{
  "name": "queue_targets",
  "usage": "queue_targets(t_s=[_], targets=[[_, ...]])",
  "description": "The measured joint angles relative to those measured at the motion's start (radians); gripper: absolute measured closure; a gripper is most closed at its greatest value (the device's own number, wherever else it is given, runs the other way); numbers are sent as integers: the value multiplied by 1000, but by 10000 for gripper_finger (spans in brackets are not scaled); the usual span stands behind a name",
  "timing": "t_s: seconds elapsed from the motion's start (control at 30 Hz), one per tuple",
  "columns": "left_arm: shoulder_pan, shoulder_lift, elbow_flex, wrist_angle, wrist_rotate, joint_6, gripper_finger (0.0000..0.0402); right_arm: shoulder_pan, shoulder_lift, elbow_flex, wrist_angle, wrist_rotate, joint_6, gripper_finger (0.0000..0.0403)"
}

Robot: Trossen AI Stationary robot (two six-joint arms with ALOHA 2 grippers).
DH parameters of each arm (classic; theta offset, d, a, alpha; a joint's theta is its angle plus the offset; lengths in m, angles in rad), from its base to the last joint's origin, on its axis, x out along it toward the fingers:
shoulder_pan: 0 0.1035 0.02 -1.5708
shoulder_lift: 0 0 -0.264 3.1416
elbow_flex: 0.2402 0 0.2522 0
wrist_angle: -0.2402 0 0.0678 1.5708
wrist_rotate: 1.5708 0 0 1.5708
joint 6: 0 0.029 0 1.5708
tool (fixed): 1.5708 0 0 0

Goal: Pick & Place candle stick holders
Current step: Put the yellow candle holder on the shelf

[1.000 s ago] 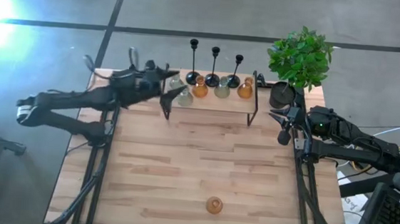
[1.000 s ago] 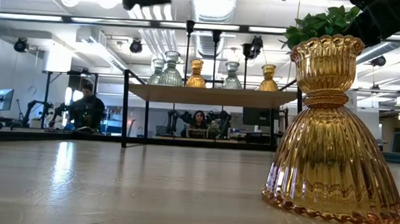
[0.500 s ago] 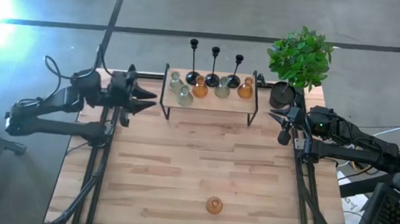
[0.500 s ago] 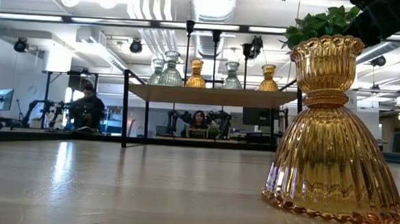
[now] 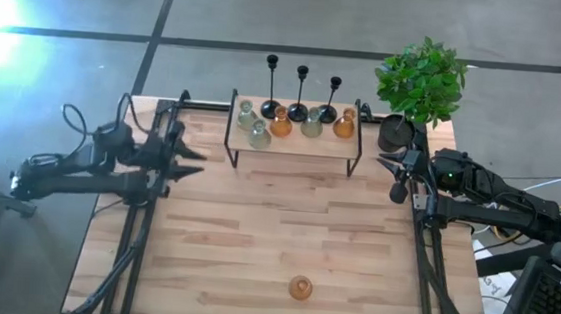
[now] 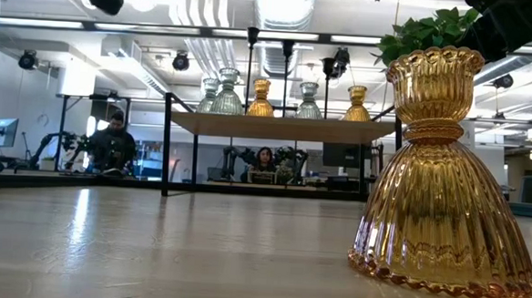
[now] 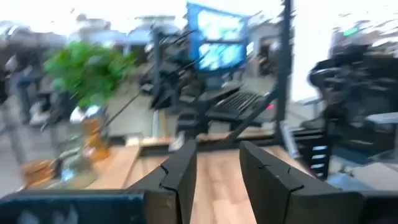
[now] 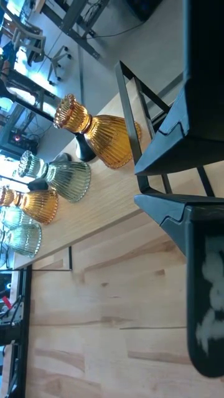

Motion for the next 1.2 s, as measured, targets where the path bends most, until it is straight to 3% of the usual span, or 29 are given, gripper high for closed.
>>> queue_targets(t_s=[0.13,0.5,0.8,1.0,1.13,1.2], targets=[[-5,-112,-153,104,29,-4,275,0,0,0,0,0,0,351],[-6,-262,-503,108,21,-9,275,0,0,0,0,0,0,351],[-10,-296,-481,103,-41,-9,275,0,5,0,36,-1,3,351],[-10,-367,-503,106,-44,-9,275,0,54,0,338,-13,338,351],[-10,-392,-503,103,-45,-9,275,0,124,0,643,0,392,351],[-10,-404,-503,102,-45,-9,275,1,175,0,800,-75,413,351]])
